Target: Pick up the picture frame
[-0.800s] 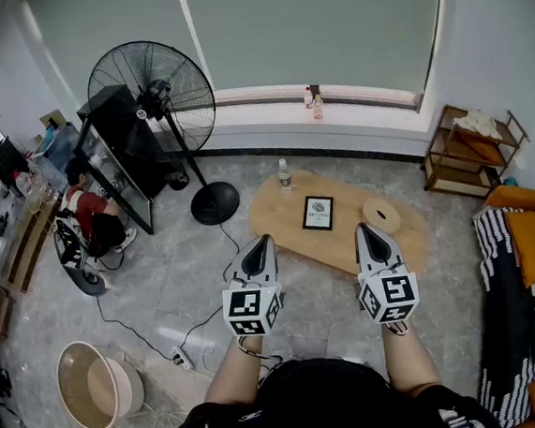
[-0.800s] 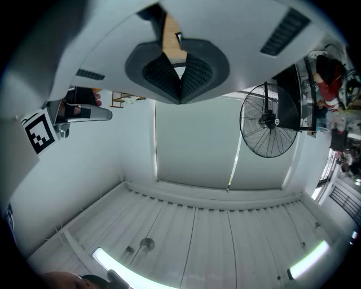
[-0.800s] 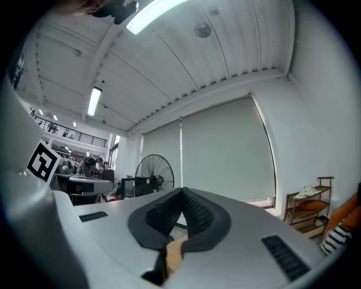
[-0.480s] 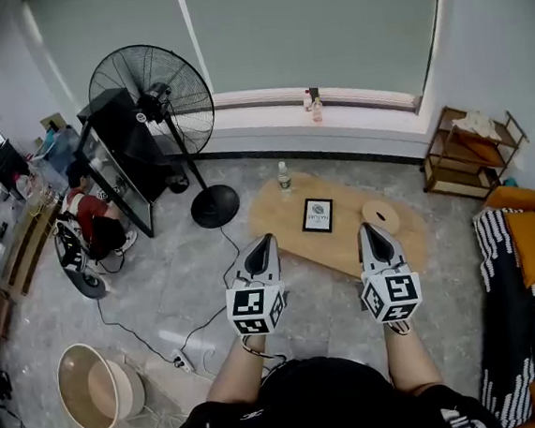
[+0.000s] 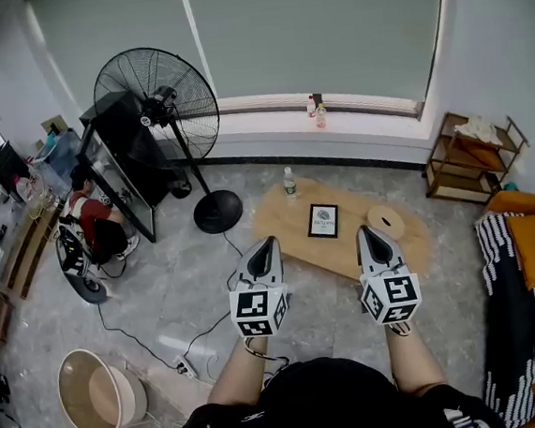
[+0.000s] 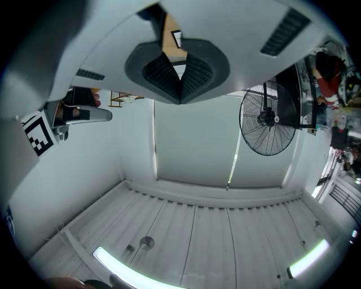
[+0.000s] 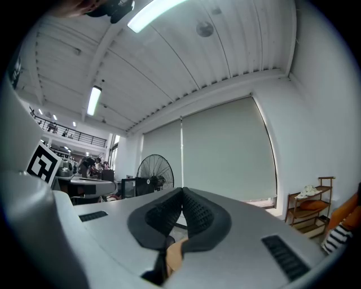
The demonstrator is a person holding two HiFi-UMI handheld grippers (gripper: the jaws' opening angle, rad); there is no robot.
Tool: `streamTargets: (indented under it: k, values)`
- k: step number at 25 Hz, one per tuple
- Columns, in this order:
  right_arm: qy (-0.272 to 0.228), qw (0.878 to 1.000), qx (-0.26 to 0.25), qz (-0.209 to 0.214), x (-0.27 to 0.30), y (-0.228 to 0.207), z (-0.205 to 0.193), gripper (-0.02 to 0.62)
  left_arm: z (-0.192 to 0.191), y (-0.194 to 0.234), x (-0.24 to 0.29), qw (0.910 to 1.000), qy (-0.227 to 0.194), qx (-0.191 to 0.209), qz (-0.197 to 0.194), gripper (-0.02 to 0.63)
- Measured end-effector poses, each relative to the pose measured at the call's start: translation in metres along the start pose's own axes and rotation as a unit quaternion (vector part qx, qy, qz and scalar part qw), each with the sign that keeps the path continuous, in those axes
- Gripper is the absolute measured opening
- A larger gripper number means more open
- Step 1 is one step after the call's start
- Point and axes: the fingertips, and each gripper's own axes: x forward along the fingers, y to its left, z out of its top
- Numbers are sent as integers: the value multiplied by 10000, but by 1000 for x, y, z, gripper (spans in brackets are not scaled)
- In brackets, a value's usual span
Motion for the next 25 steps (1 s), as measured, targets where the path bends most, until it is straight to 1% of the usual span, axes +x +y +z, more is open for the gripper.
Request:
streamTargets:
  k: [6,12,15,20,25]
  values:
    - [67,9999,-58,-103,19,32,-8,17,-7,40,-4,9999,-10,-88,-120,20]
    - [157,9995,-93,-253,34,44,-11,17,-11,63,3,9995,51,-127,-272,20]
    - [142,9993,-112,-333,45,34,-9,17,-10,67,15,9994,12,-122,-324,20]
    - [108,9992,-118,-360,75,13,-13,17,-15,77,46,9995,-6,-121,-294,20]
    - [114,9995,-86,-277,122,-32,-25,17,-24,77,101,9999,15,-43,-158,20]
